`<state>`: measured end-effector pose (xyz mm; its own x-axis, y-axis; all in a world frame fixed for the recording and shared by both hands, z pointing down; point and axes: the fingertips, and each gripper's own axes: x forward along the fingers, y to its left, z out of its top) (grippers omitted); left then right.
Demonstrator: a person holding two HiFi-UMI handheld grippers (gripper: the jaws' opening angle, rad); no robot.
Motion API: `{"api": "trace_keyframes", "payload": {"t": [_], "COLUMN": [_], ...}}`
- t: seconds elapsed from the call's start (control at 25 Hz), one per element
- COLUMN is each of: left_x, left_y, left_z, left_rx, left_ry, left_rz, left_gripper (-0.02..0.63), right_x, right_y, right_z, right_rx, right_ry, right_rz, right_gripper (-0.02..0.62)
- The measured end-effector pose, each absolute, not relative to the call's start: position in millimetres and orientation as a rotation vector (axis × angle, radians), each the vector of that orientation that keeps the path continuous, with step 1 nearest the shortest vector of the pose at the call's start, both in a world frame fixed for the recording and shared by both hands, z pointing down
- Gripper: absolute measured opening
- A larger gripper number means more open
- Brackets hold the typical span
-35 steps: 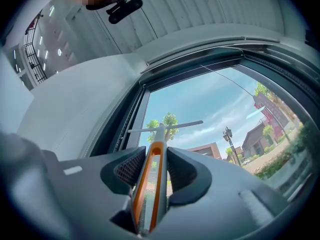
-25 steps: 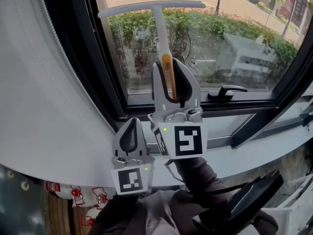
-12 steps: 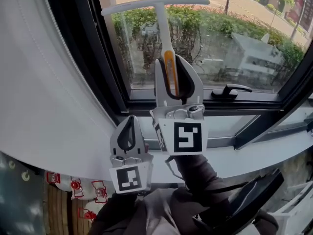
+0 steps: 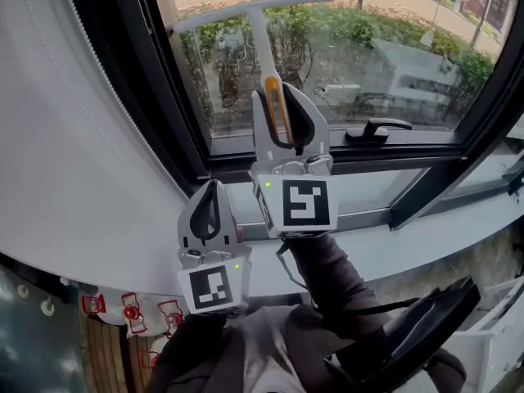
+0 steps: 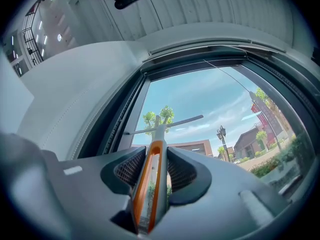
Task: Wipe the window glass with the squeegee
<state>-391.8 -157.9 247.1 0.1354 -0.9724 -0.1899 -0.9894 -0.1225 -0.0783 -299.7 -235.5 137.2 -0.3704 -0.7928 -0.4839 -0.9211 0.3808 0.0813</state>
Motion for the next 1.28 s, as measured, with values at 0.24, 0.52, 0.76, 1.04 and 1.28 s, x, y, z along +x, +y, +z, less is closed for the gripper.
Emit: {"api": "trace_keyframes", "payload": {"t": [0.24, 0.52, 0.76, 1.04, 1.28], "left_x": [-393, -401, -402, -400, -400], "left_y": [-158, -158, -161, -159, -157], "left_z": [253, 251, 256, 254, 255], "left_rx": [-2.246, -2.243, -2.256, -2.272, -2.274], "left_ry": [1.927, 1.927, 1.924, 1.914, 1.913], "left_rz": [0.118, 0.123, 0.114, 0.118, 0.117], "left_gripper": [0.002, 0.002, 0.002, 0.002, 0.002], "right_x": [-304, -306, -306, -308, -308], "right_y": [-235, -236, -239, -240, -238], "right_z": [143, 144, 149, 151, 159], "right_rx": [-1.504, -1.503, -1.502, -1.488, -1.500], "right_ry": [2.261, 2.234, 2.217, 2.211, 2.220], "right_rz": [0.445, 0.433, 0.433, 0.423, 0.414], "right_gripper": [0.130, 0.129, 0.129, 0.129, 0.129]}}
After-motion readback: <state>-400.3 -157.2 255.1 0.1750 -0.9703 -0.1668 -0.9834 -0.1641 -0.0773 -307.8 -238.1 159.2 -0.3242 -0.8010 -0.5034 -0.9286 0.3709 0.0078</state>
